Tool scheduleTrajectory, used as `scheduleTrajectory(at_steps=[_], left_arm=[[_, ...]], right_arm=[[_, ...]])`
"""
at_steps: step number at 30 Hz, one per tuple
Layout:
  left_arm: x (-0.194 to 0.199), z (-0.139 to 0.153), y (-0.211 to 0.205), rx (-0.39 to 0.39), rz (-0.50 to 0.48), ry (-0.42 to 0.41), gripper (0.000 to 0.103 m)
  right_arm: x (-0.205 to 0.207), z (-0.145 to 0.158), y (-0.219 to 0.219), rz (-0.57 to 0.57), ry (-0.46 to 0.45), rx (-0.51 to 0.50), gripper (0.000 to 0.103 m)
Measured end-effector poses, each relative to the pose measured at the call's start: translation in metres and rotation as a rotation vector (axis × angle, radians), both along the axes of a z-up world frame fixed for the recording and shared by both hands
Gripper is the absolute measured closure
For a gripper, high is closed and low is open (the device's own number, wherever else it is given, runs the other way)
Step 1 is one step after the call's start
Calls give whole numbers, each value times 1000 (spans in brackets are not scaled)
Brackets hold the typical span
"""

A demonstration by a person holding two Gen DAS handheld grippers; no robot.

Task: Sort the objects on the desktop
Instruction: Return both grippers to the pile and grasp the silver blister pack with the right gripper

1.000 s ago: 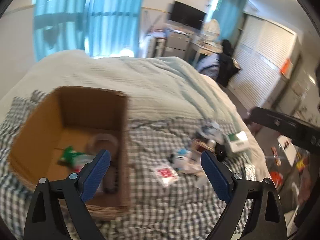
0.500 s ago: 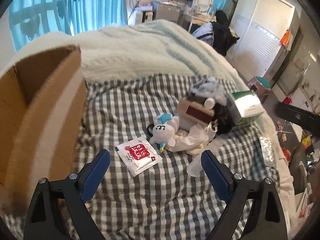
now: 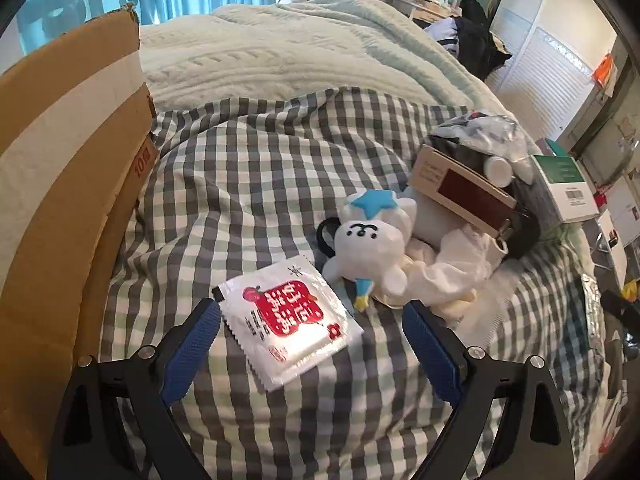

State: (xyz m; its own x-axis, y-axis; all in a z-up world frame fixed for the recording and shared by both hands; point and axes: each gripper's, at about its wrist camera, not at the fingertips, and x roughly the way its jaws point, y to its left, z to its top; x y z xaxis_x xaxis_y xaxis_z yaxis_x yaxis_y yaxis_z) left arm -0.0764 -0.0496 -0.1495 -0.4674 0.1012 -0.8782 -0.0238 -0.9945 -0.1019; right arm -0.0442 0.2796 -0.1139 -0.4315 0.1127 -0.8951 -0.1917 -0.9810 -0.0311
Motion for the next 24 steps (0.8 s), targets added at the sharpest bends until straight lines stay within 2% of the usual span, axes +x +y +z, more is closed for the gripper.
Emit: scheduleTrajectory(at_steps=[4,12,13,14,15,24], left_arm=[[-6,-5,-5,-8,15,-2,8],[-6,-7,-7,-23,8,1,8],[-6,-6,-8,-22,7,3,8],[-5,-5,-8,-18,5,6,8],[-5,-5,-9,-14,5,8,8],[-4,-7,-14,-8,1,-3,8]], right_arm=[[-7,-18,7,-19,-38,18,18],[-17,-39,8,3,-91,34,18],[-17,-39,9,3,-93,31,20],[-16,-38,10,2,-93,19,32],[-14,-37,10,1,-94,10,34],[-8,-13,-2,31,-35,-43,34]])
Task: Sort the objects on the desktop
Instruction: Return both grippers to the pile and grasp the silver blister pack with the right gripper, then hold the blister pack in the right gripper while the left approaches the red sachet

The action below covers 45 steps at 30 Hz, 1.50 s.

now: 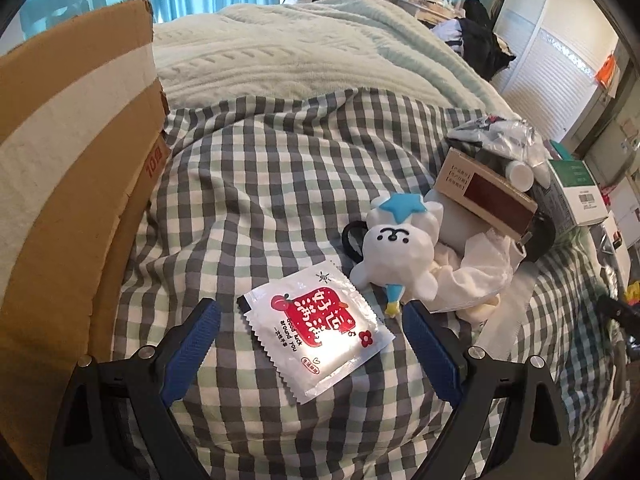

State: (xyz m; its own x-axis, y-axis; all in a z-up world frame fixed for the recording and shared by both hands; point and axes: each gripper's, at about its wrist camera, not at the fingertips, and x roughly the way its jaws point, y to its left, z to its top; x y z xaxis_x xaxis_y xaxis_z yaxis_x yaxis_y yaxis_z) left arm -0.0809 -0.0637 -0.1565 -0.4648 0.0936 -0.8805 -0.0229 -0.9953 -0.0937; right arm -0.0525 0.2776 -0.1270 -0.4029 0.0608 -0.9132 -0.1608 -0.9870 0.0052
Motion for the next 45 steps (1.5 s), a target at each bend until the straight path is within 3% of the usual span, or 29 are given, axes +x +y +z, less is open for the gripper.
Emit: scheduleTrajectory(at_steps=[4,10,16,22,24,27,30,36,45], left_arm=[[-3,-10,7,-47,-36,-10,7],[-4,-18,15,-105,-105,8,7],[-2,-14,13,-98,-129,-3,25],[4,-8,13,-56,-150,-9,53],[4,-5,9,-50,-138,-9,71],[3,-4,-4,-31,-111,-25,85],[2,-5,-12,16,-86,-48,87],[12,4,-9,16,-116,-29,99],[21,23,-8,52,-145,-11,103]], right_arm=[[-1,4,-16,50,8,-40,35],[-2,13,-43,144,31,-12,35],[2,15,-52,167,29,-40,35],[6,22,-58,176,38,-45,35],[7,25,-59,178,44,-44,35],[10,28,-62,183,47,-48,35],[11,30,-66,193,50,-51,35],[15,37,-74,212,63,-54,35],[21,48,-82,236,89,-65,35]])
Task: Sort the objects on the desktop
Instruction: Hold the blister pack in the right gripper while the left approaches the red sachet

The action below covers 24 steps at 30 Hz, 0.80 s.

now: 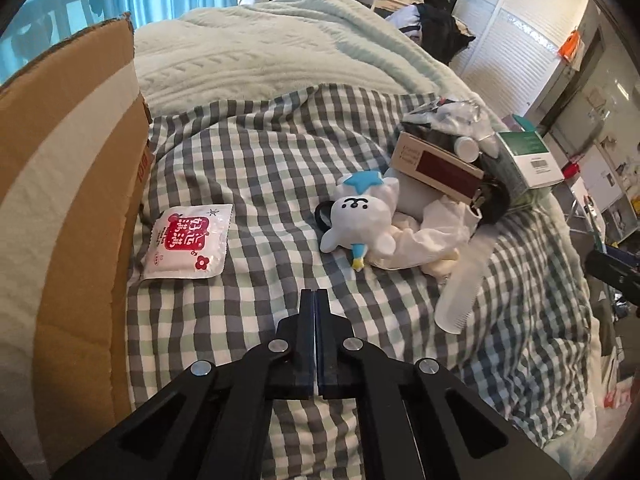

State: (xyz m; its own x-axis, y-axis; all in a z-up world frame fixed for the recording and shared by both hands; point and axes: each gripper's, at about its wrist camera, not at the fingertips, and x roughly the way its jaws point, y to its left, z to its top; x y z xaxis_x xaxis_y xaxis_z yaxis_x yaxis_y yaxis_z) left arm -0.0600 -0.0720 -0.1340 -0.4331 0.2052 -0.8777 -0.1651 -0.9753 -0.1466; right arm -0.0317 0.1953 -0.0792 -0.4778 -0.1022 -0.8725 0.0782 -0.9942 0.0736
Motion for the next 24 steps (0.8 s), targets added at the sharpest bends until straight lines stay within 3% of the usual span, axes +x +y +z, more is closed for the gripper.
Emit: scheduleTrajectory(at_steps=[8,19,22,24], left_arm=[[9,7,-9,-5,21,11,103],[17,8,-9,-51,-17,36,100],[21,6,-9,-76,-18,44,77],[23,6,-10,-113,-8,60,49]], right_arm=[[6,7,-5,15,20,-18,35],[1,-6,-2,14,-5,-41,35],[-1,-12,0,15,-16,-55,35],[-2,-17,2,10,-27,-69,35]])
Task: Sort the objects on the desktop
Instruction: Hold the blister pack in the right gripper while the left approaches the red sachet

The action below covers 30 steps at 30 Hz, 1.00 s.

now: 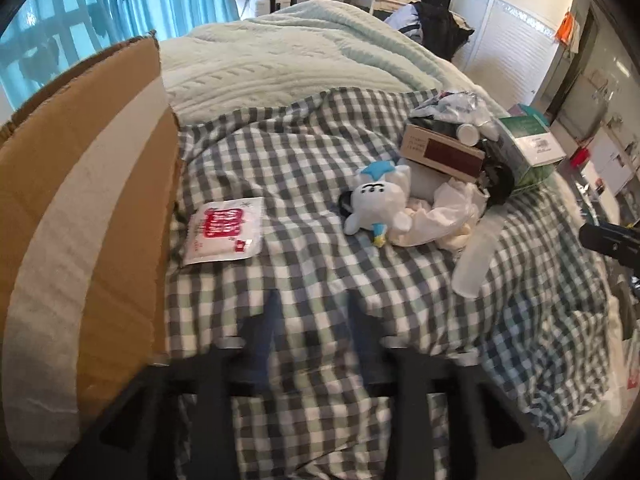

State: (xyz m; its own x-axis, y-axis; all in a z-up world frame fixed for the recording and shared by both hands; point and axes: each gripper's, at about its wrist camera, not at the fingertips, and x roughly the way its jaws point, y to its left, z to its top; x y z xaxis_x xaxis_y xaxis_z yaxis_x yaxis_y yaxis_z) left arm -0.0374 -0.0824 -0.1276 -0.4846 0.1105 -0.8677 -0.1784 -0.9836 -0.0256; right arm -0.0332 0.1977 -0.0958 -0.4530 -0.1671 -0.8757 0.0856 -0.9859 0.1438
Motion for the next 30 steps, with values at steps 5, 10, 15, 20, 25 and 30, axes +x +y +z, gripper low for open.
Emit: scheduleTrajectory(at_steps=[5,10,15,20,25,30], left_arm=[[-10,-1,-9,-57,60,11,48],[-38,-15,-16,-16,159,-3,48],[-59,-35,-10,-83,242,36,48],[-76,-46,-9,-119,260,44,48],[-86,-49,-14,-80,287,45,48],[-96,-55,-20,-37,347,82,66]], right_arm=[[0,-8,7,-10,-18,-31,35],[4,-11,13,-17,-25,-50,35],[4,-13,17,-20,-30,-57,35],[4,-21,17,-12,-54,-59,35],[2,-27,21,-22,-73,-65,35],[0,-31,21,-17,-85,-65,34]])
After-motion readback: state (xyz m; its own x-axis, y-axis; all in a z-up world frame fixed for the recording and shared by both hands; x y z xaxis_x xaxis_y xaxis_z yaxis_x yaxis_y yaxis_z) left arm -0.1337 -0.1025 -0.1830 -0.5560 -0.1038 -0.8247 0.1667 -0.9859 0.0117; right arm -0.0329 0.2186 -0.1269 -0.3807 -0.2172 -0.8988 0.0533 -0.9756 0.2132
